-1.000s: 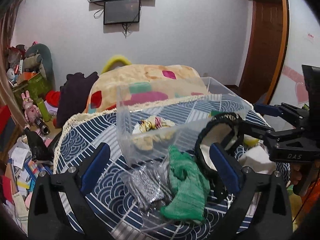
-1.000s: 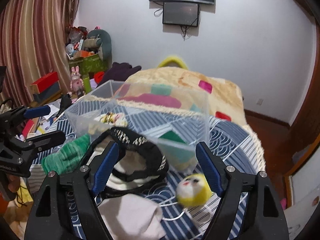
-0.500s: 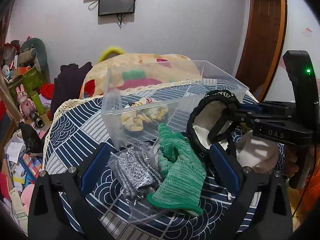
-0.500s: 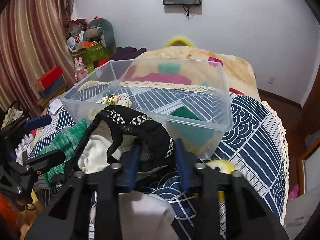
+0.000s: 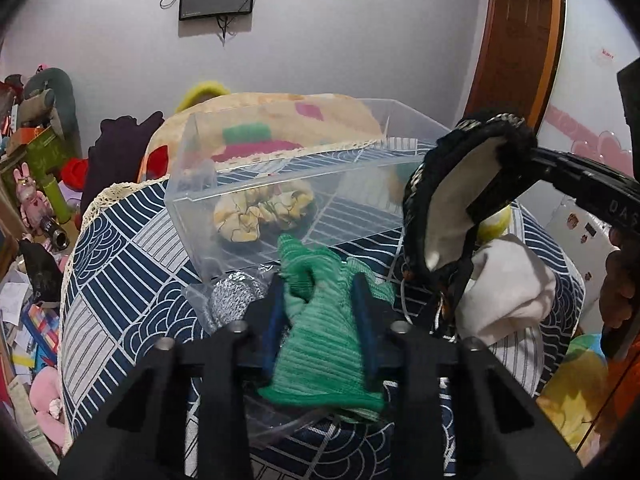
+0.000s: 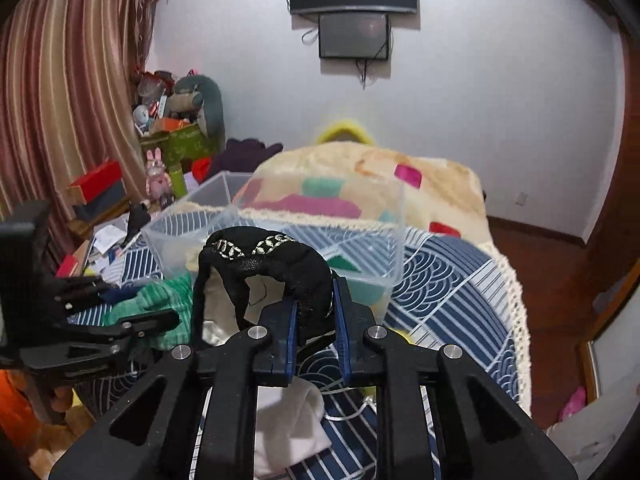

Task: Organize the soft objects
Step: 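Grasp the black eye mask with the right tool while the left tool grasps the green knitted glove, then lower the eye mask into the box with the right tool while the left tool lowers the glove in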

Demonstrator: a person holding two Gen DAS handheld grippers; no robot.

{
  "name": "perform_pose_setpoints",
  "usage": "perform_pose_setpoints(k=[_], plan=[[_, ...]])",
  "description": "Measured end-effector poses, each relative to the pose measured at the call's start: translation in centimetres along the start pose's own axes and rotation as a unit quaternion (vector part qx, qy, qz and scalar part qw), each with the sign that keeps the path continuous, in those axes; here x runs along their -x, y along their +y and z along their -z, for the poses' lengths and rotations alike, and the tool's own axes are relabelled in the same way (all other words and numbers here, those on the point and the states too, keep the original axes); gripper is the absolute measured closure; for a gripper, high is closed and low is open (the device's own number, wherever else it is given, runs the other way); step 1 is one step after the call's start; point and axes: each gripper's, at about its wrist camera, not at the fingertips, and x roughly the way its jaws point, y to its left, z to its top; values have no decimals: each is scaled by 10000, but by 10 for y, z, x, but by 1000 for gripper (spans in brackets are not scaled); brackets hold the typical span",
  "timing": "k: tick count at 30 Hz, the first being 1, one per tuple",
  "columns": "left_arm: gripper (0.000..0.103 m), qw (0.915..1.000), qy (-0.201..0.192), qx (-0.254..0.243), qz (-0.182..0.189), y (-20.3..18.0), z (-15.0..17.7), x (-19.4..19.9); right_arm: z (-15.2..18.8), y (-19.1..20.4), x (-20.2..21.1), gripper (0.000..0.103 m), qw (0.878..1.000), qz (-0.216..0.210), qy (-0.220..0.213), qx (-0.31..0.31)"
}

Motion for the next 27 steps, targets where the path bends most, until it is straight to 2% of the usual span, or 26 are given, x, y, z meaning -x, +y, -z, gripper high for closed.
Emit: perform_pose_setpoints(k=[1, 6, 20, 27], plan=[[82, 10000, -18, 25, 27, 1, 0, 1, -1, -1, 2, 89, 10000, 15, -37, -8], [88, 9998, -149, 100, 33, 4, -3, 12, -6, -5, 12, 89, 9997, 23, -221, -122], [89, 9962, -838, 189, -118, 13, -33, 60, -32, -3, 38, 89, 9959, 254, -859, -143], [89, 9923, -1140, 82, -471, 18, -57, 68, -50, 4, 35, 89, 9931, 491, -1062, 9]])
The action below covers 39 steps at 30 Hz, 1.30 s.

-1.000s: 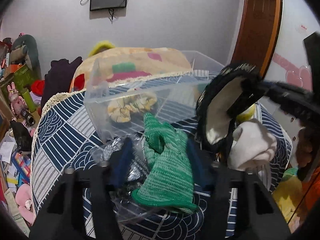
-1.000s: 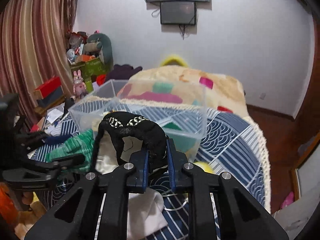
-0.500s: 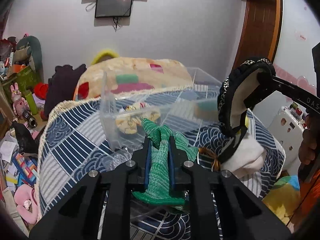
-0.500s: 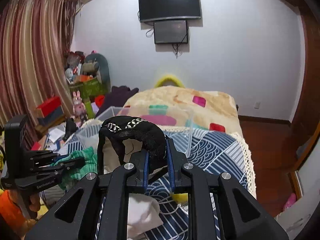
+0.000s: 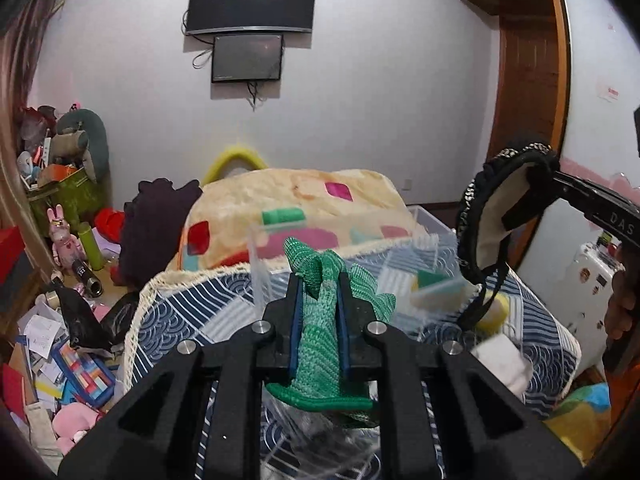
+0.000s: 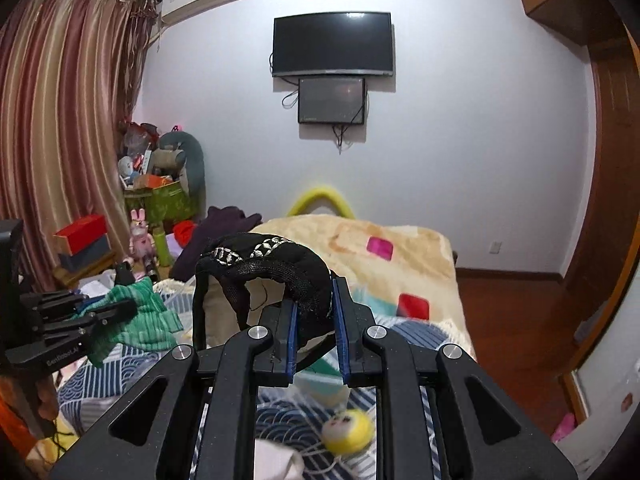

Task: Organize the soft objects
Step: 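Lower the eye mask into the box with the right tool while the left tool lowers the glove in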

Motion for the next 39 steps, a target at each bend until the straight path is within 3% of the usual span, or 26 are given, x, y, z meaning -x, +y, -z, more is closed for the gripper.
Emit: perform_pose_setpoints(k=[5, 10, 21, 39], plan=[[89, 9999, -110, 43, -119, 7, -12, -11, -7, 9, -11, 89, 9997, 164, -141, 146], [89, 9995, 55, -9, -306, 13, -15, -35, -5, 11, -35, 89, 9996, 257, -30, 148], [89, 9987, 381, 182, -290, 24, -16, -75, 7, 14, -82, 89, 9972, 364, 583, 300], [87, 9952, 940, 103, -269, 19, -11, -118, 31, 30, -116, 89, 9820, -209, 1617, 951]])
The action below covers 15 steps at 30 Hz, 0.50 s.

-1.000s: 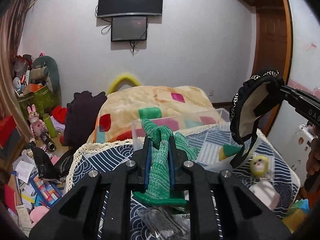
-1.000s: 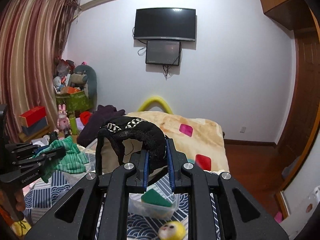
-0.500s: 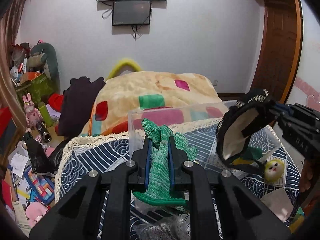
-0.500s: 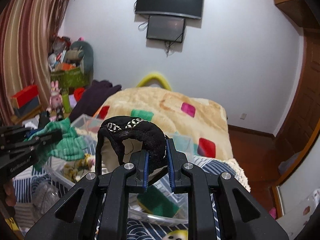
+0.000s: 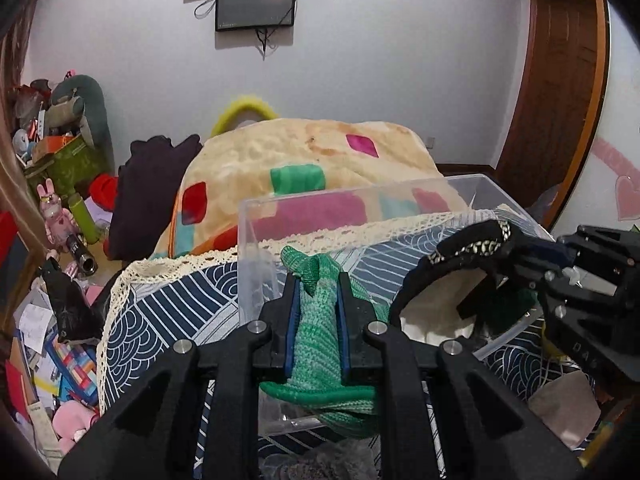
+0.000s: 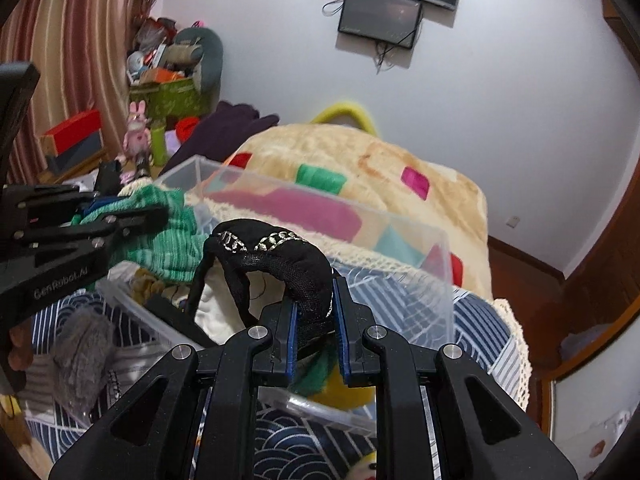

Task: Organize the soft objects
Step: 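Lower the eye mask into the box with the right tool while the left tool lowers the glove in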

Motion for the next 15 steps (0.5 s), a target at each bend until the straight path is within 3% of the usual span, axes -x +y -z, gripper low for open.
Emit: perform_pose_setpoints(k=[5, 9, 10, 15], plan=[[84, 9999, 117, 4, -16, 1, 1, -3, 4, 4, -4, 88, 9997, -46, 165, 150], [68, 9998, 183, -49, -32, 0, 2, -2, 2, 1, -4, 84, 9996, -146, 222, 69], [63, 9998, 195, -45, -5, 0, 2, -2, 2, 0, -3, 83, 9996, -170, 230, 54], [55, 9998, 178, -54, 47, 0, 6, 5, 4, -4, 4, 67, 9992, -321, 216, -108]])
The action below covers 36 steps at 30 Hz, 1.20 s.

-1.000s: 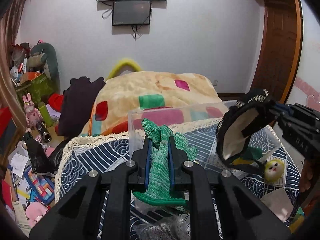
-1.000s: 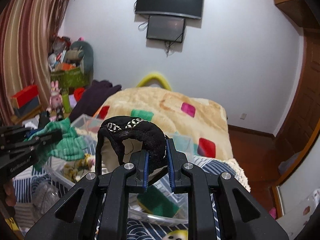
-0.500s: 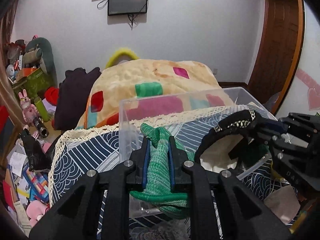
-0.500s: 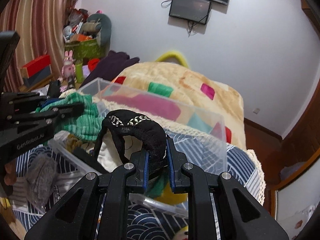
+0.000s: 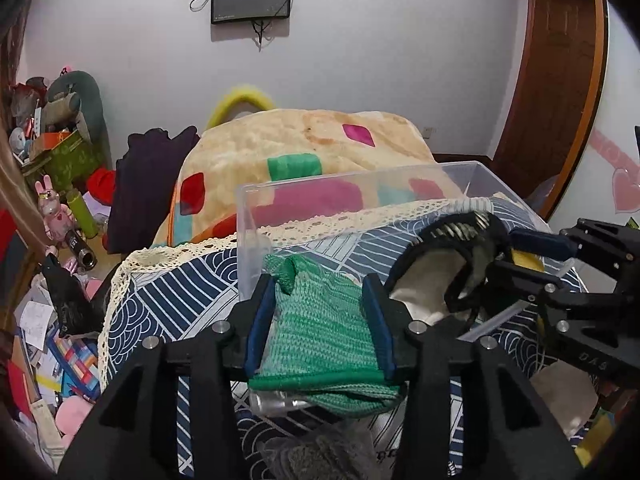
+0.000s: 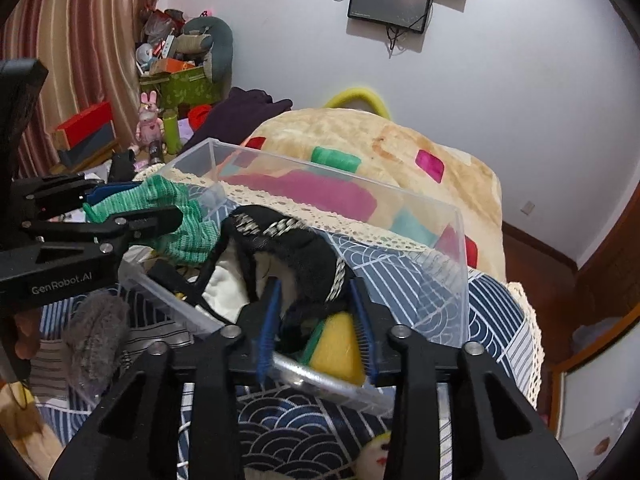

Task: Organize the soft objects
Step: 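Lower the eye mask into the box with the right tool while the left tool lowers the glove in, then grasp the white sock with the right tool while the left tool grasps the plastic bag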

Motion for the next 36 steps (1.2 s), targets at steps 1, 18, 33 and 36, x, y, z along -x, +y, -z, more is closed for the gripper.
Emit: perform_pose_setpoints(k=[1, 18, 33, 36], plan=[[53, 10000, -2, -11, -8, 0, 1, 1, 0, -1, 2, 65, 10000, -30, -26, -33], [24, 9989, -402, 10, 244, -5, 13, 56, 10, -3, 59, 29, 9958, -124, -830, -366], [5, 9983, -562, -103, 143, -8, 54, 96, 49, -1, 84, 19, 9909, -116, -1141, -711], [5, 9989, -361, 82, 302, -5, 71, 88, 61, 4, 73, 19, 9926, -207, -921, -767]])
